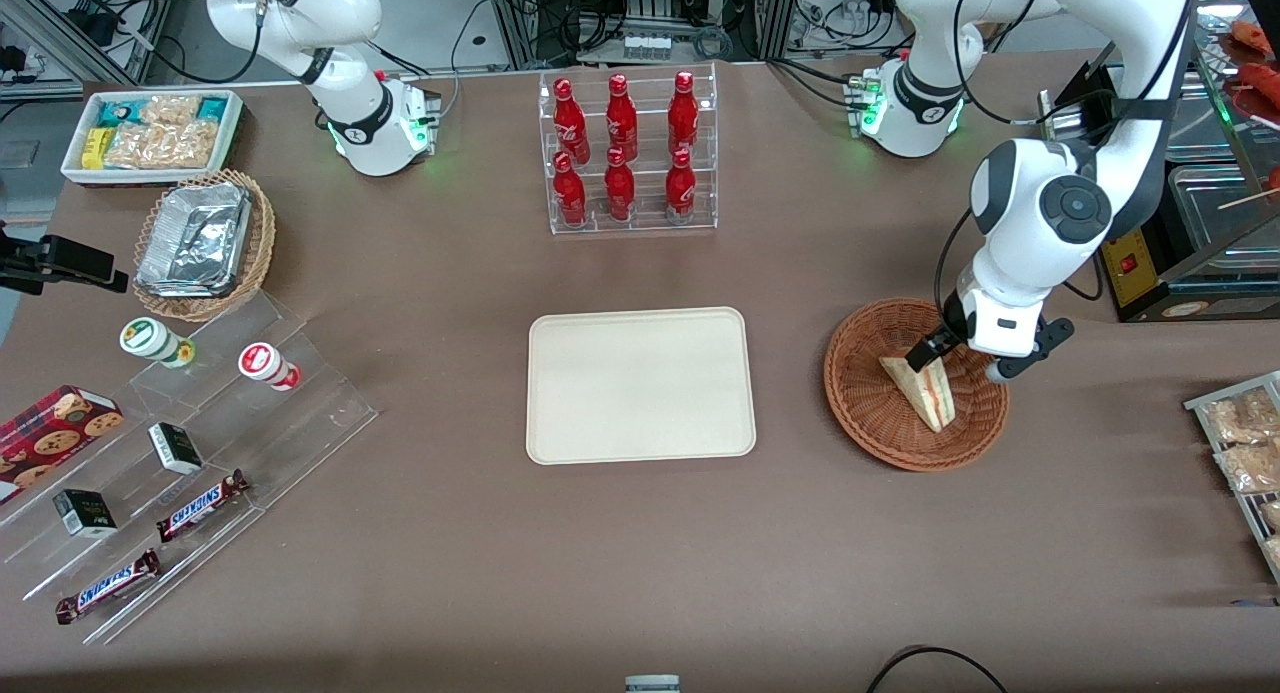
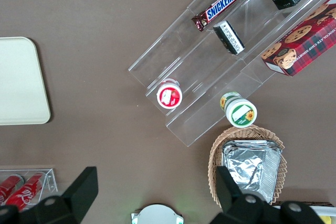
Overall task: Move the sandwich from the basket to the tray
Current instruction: 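Close the left gripper on the sandwich's wrapped end and lift it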
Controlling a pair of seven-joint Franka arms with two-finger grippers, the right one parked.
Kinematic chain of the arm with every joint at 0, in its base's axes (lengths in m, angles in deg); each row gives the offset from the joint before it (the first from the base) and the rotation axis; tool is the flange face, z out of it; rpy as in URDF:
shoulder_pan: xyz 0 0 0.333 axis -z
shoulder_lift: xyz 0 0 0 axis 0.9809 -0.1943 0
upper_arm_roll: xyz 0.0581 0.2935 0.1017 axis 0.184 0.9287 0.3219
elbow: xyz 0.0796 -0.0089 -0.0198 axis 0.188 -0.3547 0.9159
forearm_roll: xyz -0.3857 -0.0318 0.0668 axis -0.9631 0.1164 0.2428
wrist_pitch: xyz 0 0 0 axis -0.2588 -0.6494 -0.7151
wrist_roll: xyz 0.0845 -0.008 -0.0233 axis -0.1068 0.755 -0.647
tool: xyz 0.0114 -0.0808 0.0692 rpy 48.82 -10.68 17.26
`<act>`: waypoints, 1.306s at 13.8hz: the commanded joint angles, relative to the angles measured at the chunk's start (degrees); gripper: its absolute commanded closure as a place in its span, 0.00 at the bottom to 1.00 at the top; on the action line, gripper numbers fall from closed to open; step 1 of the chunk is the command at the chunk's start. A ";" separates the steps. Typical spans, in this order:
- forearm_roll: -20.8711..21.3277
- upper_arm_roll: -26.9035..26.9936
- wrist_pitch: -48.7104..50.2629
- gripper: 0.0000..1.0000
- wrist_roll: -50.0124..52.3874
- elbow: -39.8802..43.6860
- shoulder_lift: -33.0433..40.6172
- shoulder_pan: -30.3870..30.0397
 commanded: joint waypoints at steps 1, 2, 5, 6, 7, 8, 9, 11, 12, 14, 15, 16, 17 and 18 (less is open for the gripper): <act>0.12 0.10 -1.72 0.00 2.39 -0.29 -1.93 0.29; 0.12 0.10 -1.72 0.00 2.39 -0.11 -2.63 0.29; 0.38 0.10 -2.77 0.00 2.39 0.07 -5.44 0.29; 0.99 0.19 -2.77 0.00 2.30 0.15 -5.97 0.29; 1.95 0.19 -2.86 0.00 2.39 0.24 -6.59 0.20; 2.40 0.19 -3.03 0.00 2.39 0.24 -6.86 0.20; 2.40 0.19 -3.12 0.00 2.39 0.24 -6.86 0.20; 2.40 0.19 -3.12 0.13 2.39 0.24 -7.56 0.20; 2.49 0.19 -3.12 0.48 2.30 0.24 -7.56 0.29; 3.71 0.27 -2.95 1.00 2.04 0.42 -7.30 0.20; 4.24 0.27 -2.60 1.00 2.04 0.77 -7.12 0.20; 4.51 0.27 -2.25 1.00 2.04 1.29 -6.95 0.20; 4.51 0.27 -1.37 1.00 1.95 2.25 -6.51 0.20; 4.51 0.27 1.42 1.00 0.90 4.27 -6.25 0.12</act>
